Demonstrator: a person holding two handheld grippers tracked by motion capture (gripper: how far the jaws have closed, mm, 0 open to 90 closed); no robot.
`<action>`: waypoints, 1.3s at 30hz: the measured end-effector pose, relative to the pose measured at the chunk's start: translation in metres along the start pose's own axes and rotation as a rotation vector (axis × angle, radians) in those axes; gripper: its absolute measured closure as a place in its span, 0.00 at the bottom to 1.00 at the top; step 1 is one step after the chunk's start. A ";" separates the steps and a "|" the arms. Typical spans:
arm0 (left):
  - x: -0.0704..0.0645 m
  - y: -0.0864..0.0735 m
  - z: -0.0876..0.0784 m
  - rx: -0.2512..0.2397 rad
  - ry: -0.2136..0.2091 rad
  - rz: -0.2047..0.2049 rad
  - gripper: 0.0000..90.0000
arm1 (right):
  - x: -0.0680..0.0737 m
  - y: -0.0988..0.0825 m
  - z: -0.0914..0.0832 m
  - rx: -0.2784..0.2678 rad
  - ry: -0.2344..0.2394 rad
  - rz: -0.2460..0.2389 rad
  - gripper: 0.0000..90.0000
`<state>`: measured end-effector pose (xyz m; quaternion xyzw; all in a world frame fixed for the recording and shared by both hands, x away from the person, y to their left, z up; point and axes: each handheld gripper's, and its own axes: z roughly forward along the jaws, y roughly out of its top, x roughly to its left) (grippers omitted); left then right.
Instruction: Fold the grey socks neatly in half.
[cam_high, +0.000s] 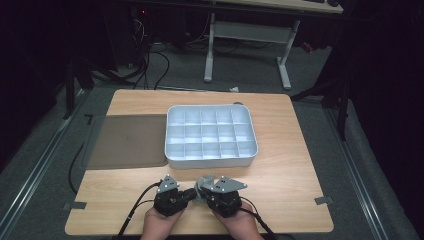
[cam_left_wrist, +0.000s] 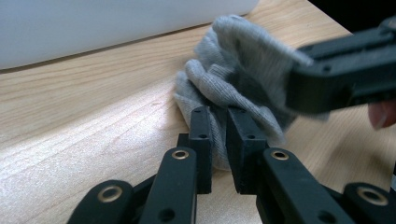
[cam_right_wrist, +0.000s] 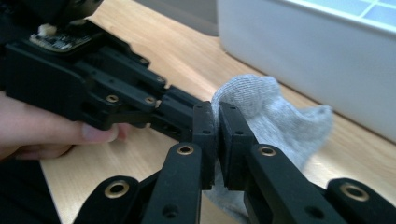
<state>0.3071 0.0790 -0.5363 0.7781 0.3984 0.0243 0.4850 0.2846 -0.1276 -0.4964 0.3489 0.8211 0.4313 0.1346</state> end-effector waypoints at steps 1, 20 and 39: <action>0.000 0.000 0.000 0.002 -0.001 -0.001 0.90 | 0.001 -0.002 0.002 0.007 -0.001 -0.005 0.97; 0.000 0.001 0.002 0.048 0.028 -0.006 0.92 | 0.002 -0.022 0.022 0.071 0.019 -0.023 0.98; -0.009 0.016 0.002 -0.047 0.016 0.092 0.98 | 0.006 -0.021 0.028 0.059 0.030 -0.075 0.98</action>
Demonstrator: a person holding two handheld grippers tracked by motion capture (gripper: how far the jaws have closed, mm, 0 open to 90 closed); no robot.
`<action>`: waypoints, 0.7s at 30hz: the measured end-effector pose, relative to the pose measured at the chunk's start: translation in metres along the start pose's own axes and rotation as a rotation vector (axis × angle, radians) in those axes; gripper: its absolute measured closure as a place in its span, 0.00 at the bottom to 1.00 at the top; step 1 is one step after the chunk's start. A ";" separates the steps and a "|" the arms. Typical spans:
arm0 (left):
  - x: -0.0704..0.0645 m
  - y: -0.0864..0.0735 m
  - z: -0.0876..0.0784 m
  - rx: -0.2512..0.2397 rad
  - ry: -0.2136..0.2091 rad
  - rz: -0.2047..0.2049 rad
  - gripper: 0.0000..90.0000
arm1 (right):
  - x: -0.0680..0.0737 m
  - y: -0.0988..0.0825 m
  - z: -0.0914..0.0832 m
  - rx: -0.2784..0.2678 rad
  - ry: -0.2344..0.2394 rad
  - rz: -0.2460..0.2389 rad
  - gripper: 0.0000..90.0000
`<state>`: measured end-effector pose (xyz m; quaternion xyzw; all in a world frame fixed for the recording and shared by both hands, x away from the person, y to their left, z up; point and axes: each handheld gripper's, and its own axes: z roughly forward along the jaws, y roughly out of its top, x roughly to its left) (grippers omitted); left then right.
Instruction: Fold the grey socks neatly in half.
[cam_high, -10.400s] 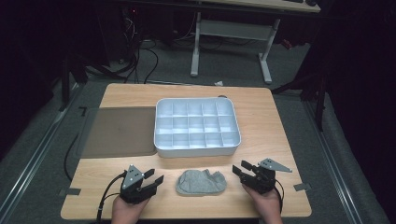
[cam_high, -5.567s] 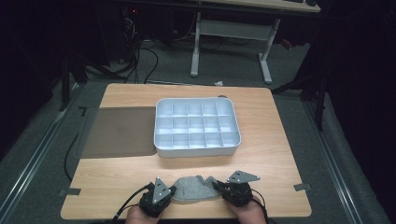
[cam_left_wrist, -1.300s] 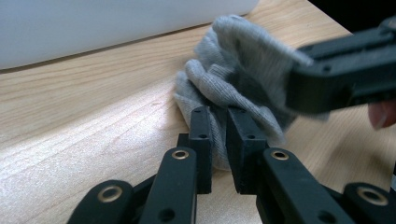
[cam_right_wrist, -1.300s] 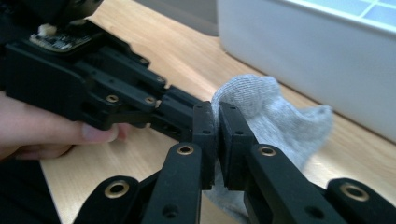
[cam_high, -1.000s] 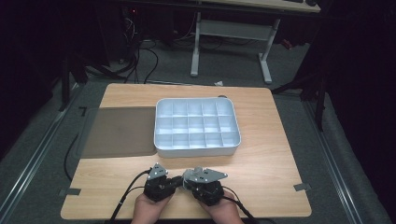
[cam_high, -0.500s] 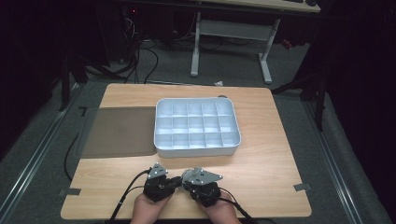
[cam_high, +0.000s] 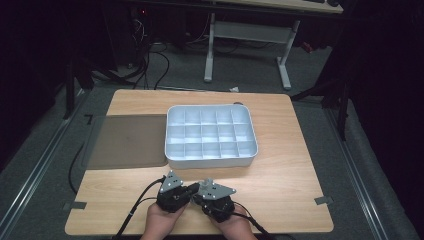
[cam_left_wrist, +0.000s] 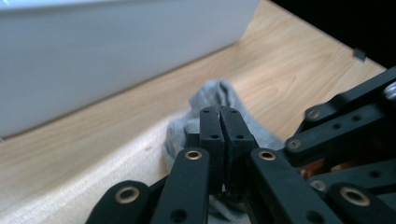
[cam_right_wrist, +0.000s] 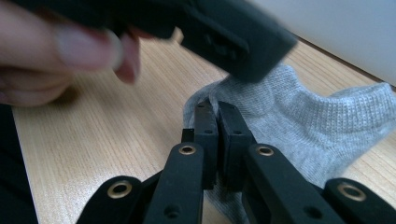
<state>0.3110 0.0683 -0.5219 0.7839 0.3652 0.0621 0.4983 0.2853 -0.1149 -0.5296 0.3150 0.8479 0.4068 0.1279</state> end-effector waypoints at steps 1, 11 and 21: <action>0.001 -0.001 0.001 0.014 0.003 0.003 0.99 | 0.000 0.000 0.000 0.000 -0.001 -0.004 0.98; 0.008 -0.006 0.006 0.064 0.038 -0.011 1.00 | 0.000 0.004 -0.007 -0.009 0.015 0.014 0.89; 0.009 -0.006 0.006 0.077 0.037 0.010 1.00 | -0.013 -0.003 -0.025 -0.004 -0.058 0.055 0.95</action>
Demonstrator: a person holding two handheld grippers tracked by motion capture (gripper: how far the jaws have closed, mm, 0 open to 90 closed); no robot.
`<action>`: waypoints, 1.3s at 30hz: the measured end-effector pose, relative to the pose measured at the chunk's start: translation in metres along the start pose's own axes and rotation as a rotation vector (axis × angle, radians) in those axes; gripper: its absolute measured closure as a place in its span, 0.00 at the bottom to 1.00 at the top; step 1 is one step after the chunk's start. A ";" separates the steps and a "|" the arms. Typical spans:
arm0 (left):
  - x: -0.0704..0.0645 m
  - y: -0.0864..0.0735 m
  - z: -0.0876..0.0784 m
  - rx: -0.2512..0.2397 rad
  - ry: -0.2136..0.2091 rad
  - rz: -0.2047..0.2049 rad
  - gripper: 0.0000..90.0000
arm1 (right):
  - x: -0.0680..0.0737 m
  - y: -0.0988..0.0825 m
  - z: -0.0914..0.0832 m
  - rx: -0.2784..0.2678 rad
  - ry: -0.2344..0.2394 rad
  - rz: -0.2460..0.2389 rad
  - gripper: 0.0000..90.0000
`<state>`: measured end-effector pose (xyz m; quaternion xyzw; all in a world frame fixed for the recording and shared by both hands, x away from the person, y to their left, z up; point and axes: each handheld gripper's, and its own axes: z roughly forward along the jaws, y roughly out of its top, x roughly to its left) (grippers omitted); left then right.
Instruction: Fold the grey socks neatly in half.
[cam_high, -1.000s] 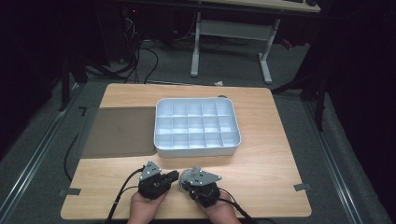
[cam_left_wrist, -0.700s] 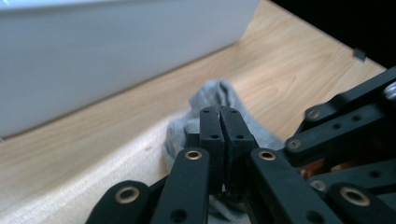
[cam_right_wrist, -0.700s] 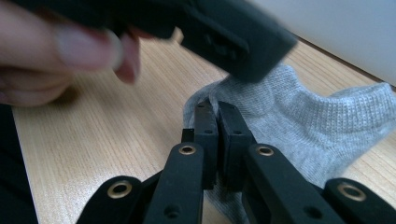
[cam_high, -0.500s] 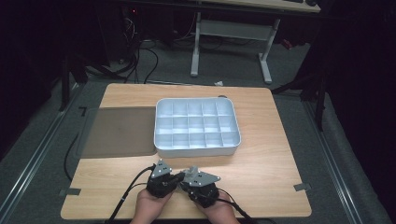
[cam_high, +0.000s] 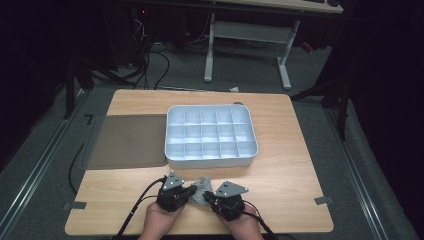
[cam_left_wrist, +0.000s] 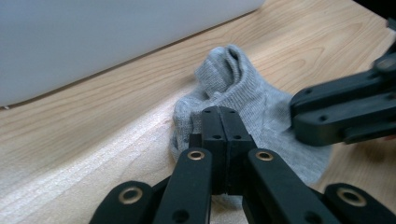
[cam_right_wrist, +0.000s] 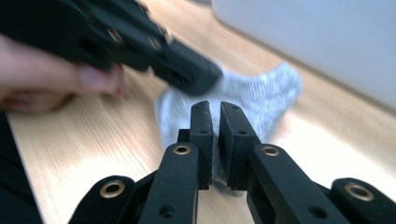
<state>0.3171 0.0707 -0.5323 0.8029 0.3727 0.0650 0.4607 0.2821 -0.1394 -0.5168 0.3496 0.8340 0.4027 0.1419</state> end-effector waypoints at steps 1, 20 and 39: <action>0.000 0.000 0.000 0.000 -0.002 0.000 1.00 | 0.000 -0.002 0.003 0.018 -0.001 -0.004 0.95; -0.020 -0.007 -0.006 0.036 0.076 0.169 1.00 | -0.002 -0.008 0.012 0.000 0.003 -0.020 0.98; -0.018 -0.008 -0.005 0.022 0.078 0.142 0.99 | -0.019 -0.010 0.010 0.028 0.024 0.210 0.71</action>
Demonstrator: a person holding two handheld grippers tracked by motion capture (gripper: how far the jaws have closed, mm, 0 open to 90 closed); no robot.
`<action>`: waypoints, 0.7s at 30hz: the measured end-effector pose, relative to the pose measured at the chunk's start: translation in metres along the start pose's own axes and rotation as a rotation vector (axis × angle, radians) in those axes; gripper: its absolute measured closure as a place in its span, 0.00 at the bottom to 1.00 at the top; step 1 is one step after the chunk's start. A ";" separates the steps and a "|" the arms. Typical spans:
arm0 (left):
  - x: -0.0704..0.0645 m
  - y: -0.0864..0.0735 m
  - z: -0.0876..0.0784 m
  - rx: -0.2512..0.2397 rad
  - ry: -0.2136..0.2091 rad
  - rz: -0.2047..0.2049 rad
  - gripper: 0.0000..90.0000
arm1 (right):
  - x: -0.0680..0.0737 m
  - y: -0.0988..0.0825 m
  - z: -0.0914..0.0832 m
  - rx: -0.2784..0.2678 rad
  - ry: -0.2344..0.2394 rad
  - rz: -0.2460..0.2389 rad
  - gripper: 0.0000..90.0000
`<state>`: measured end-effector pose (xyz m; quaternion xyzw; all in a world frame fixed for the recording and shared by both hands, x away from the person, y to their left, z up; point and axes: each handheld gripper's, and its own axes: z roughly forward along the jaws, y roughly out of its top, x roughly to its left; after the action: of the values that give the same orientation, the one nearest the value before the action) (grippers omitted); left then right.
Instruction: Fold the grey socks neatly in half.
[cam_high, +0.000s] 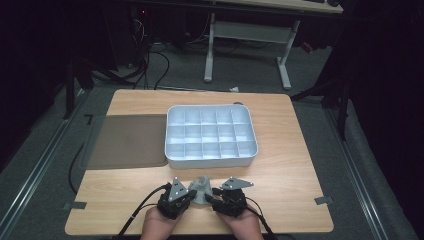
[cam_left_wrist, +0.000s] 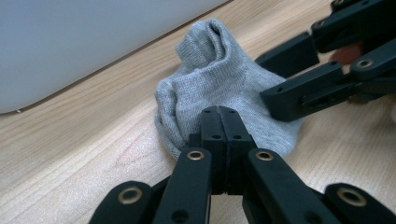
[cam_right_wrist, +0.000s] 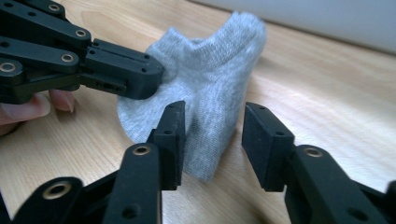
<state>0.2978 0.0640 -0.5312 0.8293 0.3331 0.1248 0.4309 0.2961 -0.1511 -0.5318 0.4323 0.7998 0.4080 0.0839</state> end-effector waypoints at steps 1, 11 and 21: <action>-0.001 0.001 0.000 -0.002 0.003 -0.002 0.99 | 0.000 0.000 0.000 0.001 0.006 0.005 0.73; -0.017 0.004 0.005 -0.013 0.016 0.034 0.96 | 0.003 -0.001 0.001 -0.009 0.011 -0.022 0.89; -0.026 0.006 0.012 -0.004 0.008 0.051 0.98 | 0.001 -0.001 -0.026 -0.016 0.004 -0.017 0.91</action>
<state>0.2867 0.0368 -0.5313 0.8361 0.3135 0.1399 0.4280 0.2820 -0.1654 -0.5154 0.4241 0.8002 0.4146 0.0894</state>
